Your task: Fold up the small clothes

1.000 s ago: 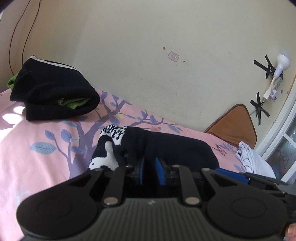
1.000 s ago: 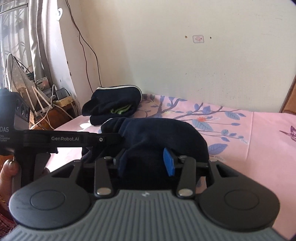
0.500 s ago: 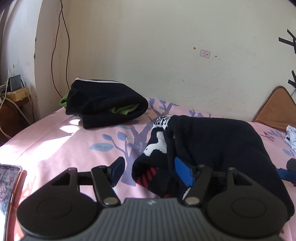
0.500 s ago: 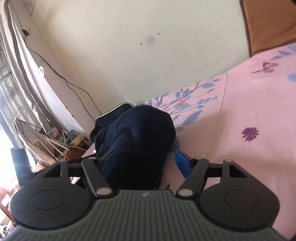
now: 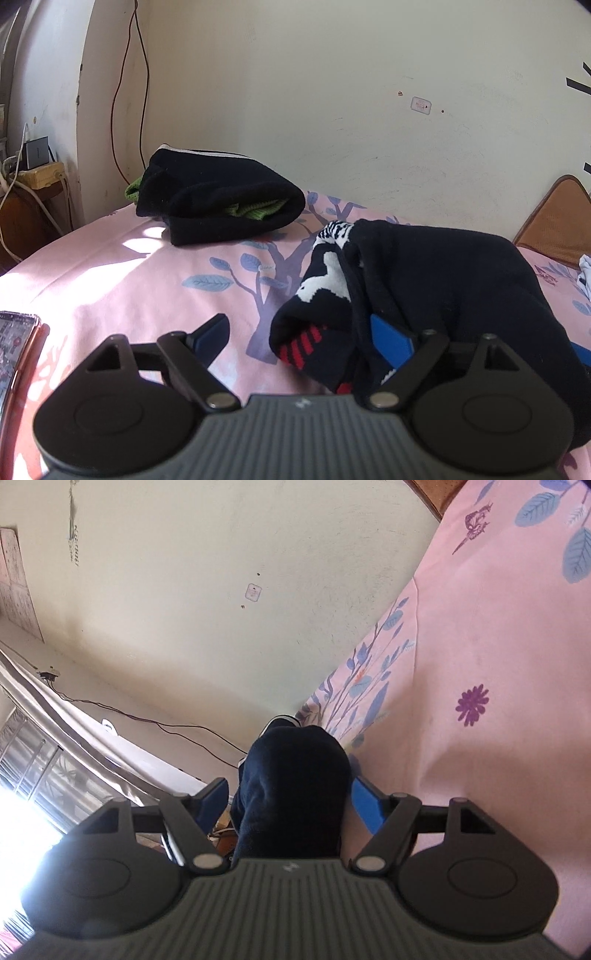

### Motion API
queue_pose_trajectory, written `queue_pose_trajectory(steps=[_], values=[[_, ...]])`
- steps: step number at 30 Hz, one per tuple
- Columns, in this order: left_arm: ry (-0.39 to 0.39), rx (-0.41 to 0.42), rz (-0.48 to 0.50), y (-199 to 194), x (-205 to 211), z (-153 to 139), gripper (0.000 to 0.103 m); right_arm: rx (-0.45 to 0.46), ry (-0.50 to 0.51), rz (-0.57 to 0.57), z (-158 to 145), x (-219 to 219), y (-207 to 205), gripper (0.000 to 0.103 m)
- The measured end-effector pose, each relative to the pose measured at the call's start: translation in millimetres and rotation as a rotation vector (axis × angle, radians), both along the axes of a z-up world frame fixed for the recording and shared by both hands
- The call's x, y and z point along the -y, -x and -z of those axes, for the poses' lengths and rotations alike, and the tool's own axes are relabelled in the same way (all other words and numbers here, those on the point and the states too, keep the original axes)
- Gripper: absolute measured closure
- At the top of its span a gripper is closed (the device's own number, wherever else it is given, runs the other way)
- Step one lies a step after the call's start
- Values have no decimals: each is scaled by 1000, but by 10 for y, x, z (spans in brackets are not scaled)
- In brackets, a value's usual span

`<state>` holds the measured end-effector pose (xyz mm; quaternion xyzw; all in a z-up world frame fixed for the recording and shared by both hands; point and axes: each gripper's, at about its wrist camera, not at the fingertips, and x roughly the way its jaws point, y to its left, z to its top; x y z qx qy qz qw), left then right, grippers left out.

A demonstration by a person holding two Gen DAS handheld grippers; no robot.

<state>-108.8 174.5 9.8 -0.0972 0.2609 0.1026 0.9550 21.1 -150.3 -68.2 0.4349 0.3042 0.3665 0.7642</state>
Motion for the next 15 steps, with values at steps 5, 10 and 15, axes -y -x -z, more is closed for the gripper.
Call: queue_pose_trajectory(steps=[5,10,15], values=[[-7,8,-1,12,14,1,18,41,114,1,-74,-130,47,25],[-19,14,-4,22,28,3,18,152,270,-18,-210,-337,166,19],[-46,20,-9,52,71,-13,18,264,397,-44,-255,-455,325,18]])
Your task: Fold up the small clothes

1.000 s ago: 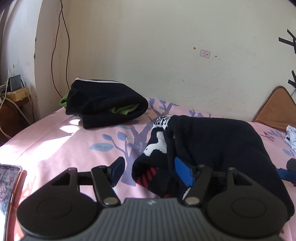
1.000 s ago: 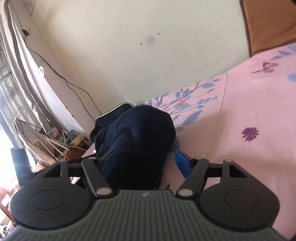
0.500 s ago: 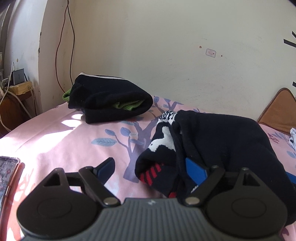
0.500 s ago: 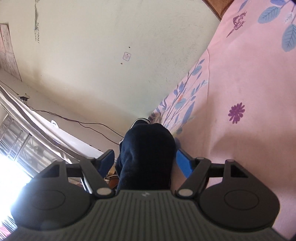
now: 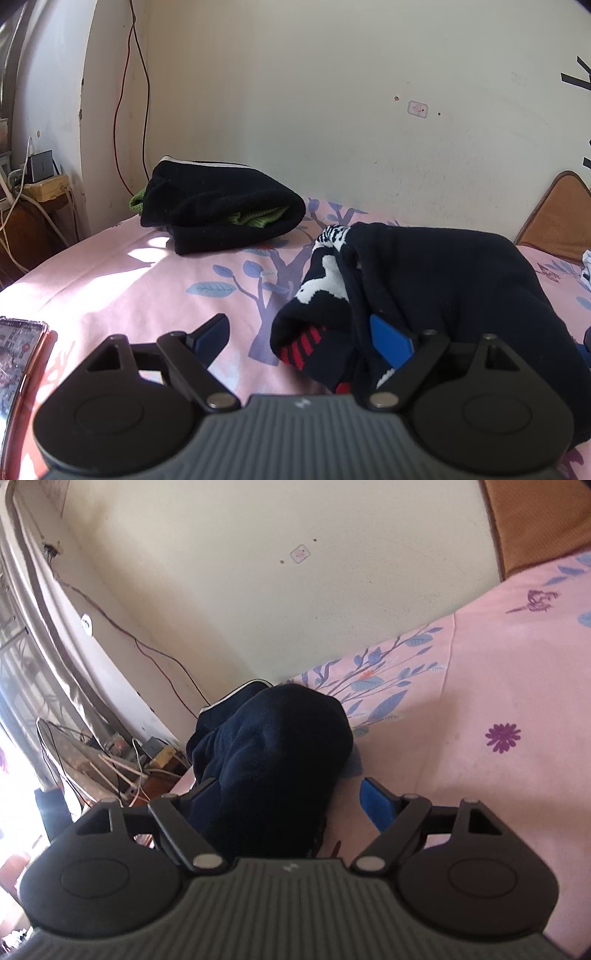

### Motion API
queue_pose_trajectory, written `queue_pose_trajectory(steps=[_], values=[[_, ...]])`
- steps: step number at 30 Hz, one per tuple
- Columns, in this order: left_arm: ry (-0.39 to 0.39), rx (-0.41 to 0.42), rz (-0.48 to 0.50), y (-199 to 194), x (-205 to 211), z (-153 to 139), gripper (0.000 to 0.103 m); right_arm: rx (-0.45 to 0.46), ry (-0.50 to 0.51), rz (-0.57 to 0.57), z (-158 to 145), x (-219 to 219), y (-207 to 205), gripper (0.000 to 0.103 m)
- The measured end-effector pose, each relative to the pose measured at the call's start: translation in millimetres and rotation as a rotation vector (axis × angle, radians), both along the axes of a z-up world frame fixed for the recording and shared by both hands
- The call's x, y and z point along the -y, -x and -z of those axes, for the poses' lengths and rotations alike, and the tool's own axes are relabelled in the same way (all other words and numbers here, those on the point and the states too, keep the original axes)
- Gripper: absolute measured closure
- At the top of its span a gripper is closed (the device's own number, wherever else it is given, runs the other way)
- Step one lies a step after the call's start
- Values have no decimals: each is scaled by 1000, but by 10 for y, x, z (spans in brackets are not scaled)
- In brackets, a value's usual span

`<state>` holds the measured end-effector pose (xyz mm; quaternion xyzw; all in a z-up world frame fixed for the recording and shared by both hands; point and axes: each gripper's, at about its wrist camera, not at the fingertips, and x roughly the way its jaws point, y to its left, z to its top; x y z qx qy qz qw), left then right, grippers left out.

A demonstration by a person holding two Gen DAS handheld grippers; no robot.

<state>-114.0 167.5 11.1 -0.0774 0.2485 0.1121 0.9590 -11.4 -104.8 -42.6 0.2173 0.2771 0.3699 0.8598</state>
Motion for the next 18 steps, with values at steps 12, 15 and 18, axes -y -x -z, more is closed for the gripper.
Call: queue_pose_trajectory(steps=[12,15,18], values=[[-226,119,-3,276,339,-81,6,290,279,-9,-85,-396,349,16],[-307,178,-24,373,452,-86,1,297,279,12,-80,-358,340,15],[-344,218,-50,424,491,-97,0,307,275,34,-78,-323,343,15]])
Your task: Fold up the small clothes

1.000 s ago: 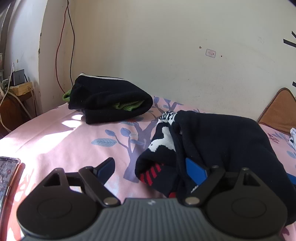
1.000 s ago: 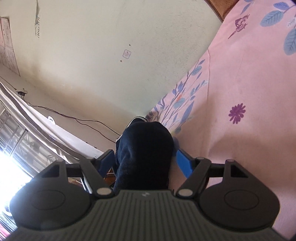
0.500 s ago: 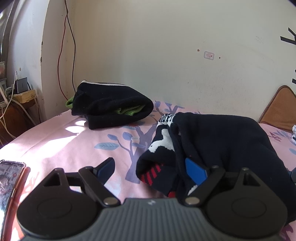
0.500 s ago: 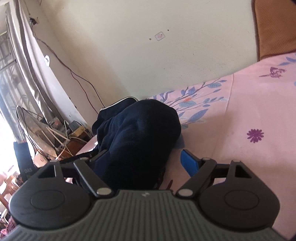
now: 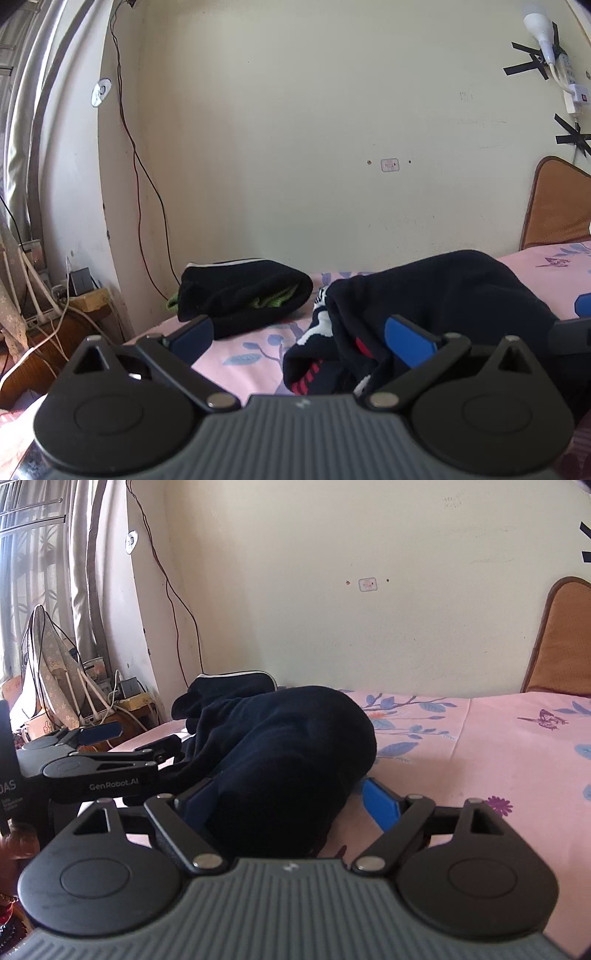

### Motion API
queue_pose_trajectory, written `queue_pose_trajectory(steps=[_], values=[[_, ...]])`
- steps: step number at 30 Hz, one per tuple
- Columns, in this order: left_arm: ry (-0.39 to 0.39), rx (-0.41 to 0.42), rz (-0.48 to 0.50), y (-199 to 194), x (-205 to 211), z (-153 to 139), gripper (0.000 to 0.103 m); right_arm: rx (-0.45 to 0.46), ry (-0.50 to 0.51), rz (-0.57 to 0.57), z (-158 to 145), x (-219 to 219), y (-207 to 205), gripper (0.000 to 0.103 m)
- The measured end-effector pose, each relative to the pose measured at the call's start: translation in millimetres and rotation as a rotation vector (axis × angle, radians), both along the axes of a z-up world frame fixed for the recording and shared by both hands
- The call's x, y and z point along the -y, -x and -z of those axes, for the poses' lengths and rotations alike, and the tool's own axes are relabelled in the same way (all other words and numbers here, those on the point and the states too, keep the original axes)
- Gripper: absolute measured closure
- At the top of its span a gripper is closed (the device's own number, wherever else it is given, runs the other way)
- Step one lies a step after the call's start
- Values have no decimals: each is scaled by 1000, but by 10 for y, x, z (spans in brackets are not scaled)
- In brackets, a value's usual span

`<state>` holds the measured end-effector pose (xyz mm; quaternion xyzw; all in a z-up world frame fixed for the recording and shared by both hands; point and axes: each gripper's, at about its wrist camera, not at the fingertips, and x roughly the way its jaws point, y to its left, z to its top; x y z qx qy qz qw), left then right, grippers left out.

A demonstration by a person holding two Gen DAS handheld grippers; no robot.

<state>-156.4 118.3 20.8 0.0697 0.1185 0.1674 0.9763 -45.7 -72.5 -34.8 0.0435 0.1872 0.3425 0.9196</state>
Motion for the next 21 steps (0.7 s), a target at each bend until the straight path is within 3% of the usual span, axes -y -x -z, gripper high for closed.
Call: queue_pose_trajectory(steps=[5,11,18,21], values=[[52,35,-41,58,-102,-29,0,20,-5,27,-5,7,33,15],[56,57,-56,135,-96,-33,0,33,-12,48,-5,22,57,14],[85,31,-83,101,-155,-24,0,46,-14,65,-11,14,96,12],[107,-6,-46,60,-186,-12,0,49,-11,68,-13,8,101,11]])
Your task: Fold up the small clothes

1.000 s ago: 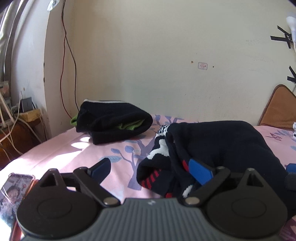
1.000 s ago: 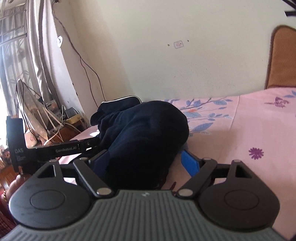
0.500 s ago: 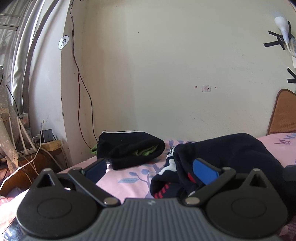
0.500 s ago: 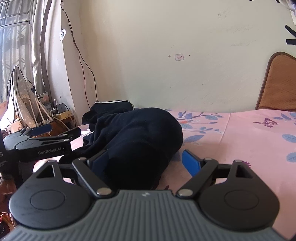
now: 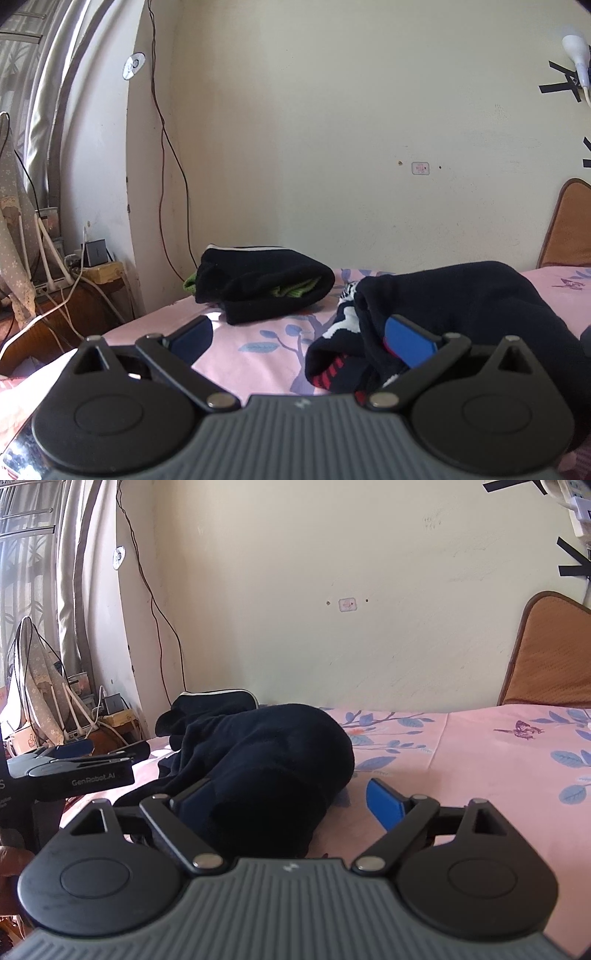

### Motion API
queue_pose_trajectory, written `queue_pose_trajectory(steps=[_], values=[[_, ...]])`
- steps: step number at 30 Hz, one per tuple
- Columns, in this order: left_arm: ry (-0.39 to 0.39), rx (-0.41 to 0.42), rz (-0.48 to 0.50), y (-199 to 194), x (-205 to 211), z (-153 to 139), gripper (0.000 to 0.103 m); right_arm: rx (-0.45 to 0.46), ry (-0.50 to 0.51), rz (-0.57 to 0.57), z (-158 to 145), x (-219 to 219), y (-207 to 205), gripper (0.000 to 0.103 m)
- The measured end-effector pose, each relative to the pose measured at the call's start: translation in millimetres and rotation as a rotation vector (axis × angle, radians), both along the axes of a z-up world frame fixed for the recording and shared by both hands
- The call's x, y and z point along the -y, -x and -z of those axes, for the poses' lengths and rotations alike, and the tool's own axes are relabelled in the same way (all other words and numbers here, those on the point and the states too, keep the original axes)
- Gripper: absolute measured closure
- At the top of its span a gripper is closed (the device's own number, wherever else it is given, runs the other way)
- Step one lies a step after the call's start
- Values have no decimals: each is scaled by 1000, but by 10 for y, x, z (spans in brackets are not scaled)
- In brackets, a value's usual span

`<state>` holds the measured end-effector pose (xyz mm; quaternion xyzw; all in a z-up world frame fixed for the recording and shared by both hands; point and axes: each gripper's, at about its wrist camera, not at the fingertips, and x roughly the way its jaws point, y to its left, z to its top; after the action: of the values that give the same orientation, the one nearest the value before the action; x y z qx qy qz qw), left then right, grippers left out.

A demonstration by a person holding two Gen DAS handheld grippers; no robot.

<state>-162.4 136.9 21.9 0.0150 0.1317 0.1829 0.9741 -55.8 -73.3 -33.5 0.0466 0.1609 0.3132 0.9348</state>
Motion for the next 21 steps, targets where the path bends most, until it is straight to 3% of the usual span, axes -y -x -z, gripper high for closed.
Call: queue_pose_trajectory(steps=[6,21], values=[[11,-29,-28,-28,-17,24,0,30,7,27,-8,-11,59,0],[41,-103,-14,-140,-65,59,0,67,1,33,-22,-3,110,0]])
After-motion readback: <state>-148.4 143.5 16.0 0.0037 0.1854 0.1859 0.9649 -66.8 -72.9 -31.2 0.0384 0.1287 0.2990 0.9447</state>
